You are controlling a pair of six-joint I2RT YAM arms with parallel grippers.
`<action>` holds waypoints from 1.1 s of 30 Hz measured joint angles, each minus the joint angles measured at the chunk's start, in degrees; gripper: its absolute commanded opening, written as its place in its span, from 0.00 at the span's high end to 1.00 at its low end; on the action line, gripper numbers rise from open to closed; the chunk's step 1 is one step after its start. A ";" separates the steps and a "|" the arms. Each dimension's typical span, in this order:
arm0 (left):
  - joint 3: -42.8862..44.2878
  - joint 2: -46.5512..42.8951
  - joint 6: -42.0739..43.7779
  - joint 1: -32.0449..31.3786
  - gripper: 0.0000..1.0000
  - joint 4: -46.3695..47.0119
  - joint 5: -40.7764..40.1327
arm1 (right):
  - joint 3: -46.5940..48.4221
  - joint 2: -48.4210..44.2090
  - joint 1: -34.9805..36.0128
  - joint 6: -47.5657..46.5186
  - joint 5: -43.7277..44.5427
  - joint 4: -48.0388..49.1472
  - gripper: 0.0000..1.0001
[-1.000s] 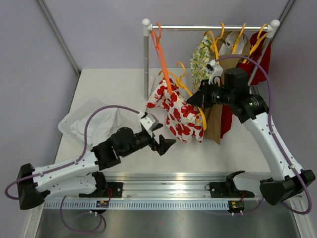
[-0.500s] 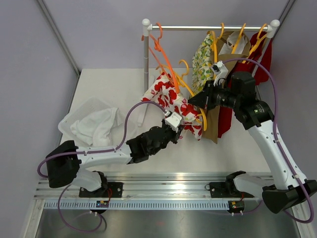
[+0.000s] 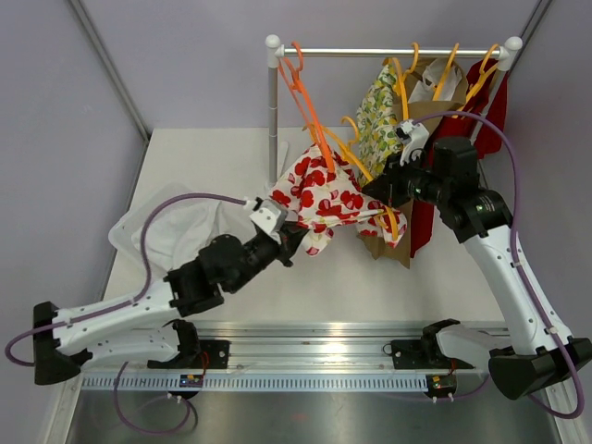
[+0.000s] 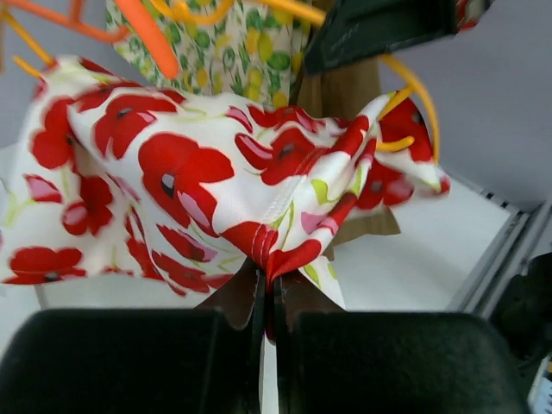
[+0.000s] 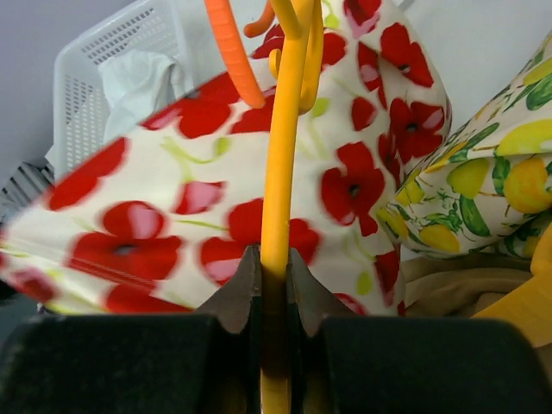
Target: Remove the skirt from the hanger
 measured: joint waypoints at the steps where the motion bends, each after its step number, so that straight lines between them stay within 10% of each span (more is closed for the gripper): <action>1: 0.22 -3.30 -0.17 0.00 1.00 -2.19 0.28 | -0.02 0.00 -0.04 -0.48 0.42 -0.11 1.00; 15: 3.67 -19.37 -0.96 0.00 1.00 -21.22 0.66 | 1.16 1.36 -1.31 -4.66 6.71 -0.04 1.00; 30: 1.29 -3.02 -0.85 0.00 1.00 -12.13 6.05 | 14.64 9.03 -1.46 -3.91 6.56 -0.42 1.00; 33: 0.55 1.11 -0.26 0.13 0.82 -9.51 6.64 | 20.35 12.61 -1.46 -1.49 5.88 -0.52 1.00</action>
